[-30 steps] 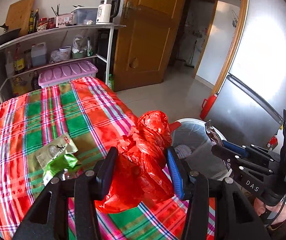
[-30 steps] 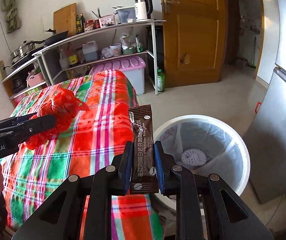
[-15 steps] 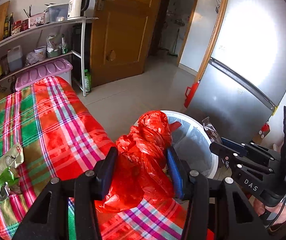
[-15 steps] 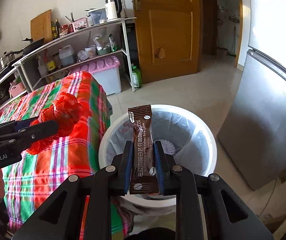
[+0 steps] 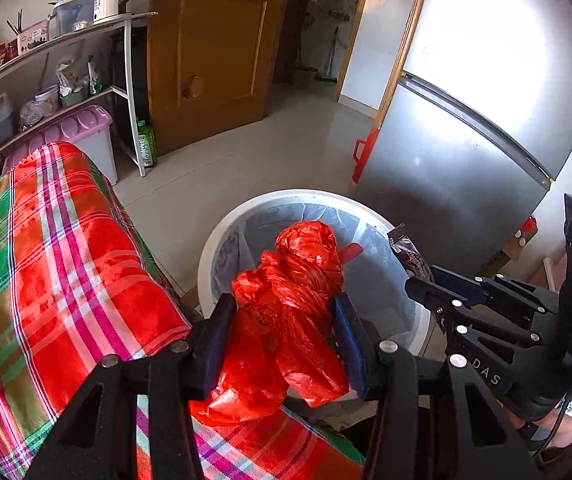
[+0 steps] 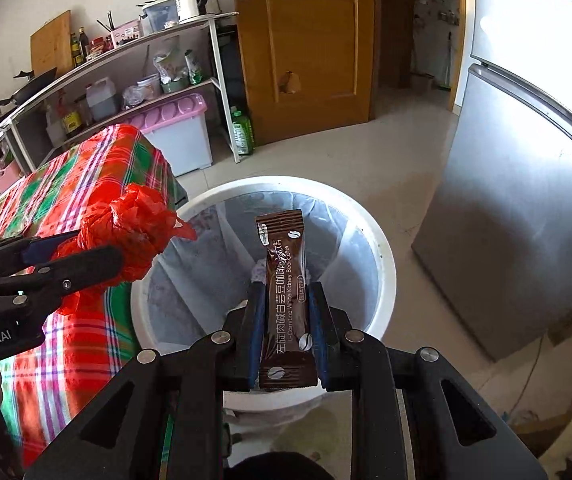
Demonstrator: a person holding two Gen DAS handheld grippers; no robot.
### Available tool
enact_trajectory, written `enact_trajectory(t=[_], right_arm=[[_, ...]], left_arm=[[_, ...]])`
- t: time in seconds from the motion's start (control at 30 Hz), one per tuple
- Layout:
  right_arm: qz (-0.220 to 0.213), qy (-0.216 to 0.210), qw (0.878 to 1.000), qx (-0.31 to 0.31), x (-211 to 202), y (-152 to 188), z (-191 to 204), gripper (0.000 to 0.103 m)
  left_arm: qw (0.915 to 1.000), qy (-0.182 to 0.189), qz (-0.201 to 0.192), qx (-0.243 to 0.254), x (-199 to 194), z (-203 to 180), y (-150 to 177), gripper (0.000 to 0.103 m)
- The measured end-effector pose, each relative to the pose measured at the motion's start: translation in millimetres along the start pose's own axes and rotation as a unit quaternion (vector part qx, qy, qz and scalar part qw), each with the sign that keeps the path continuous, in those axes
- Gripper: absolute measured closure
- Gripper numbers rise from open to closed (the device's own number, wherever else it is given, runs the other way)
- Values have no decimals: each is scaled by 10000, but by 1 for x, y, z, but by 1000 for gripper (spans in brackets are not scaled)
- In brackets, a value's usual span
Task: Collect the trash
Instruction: 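Open both grippers above the bin to drop the bag and wrapper, then move both tools back over the table toward the green and beige snack bags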
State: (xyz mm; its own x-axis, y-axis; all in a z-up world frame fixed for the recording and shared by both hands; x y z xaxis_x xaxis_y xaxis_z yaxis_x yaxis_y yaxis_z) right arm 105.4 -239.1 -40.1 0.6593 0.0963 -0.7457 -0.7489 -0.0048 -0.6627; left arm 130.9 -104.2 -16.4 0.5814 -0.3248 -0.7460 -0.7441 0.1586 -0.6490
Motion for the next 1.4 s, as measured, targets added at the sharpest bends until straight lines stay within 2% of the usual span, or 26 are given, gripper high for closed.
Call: enact_trajectory(t=[0.37, 0.47, 0.5, 0.57, 0.67, 1.4], right_arm=[[216, 72, 9996, 138, 23, 2, -16, 80], [270, 39, 9995, 132, 27, 2, -17, 78], [282, 21, 9995, 128, 28, 2, -17, 77], [285, 11, 9995, 113, 29, 1, -16, 66], [247, -1, 9996, 129, 28, 1, -15, 57], [-4, 4, 10000, 86, 6, 0, -2, 53]], left_arm=[[9998, -85, 183, -28, 18, -3, 0, 50], [9998, -140, 166, -43, 18, -2, 0, 36], [9997, -155, 160, -64, 18, -1, -1, 35], [9998, -128, 158, -81, 17, 0, -1, 35], [9997, -169, 136, -57, 15, 0, 0, 34], [9991, -297, -209, -224, -21, 14, 3, 26]])
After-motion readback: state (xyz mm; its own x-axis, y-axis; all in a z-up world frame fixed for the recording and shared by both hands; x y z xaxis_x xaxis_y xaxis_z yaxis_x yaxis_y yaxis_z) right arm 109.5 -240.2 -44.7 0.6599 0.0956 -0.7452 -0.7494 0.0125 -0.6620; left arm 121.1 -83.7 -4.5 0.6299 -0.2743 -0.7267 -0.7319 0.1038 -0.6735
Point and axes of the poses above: each gripper's, at about its wrist camera, not at the fingertips, and x roughly the way its jaws point, z to its left, y to its underside, the point moved 1 cm from there along x, roughly the way its jaws point, and after that the axes turned 1 degree about -y, right-handed, at the moved point
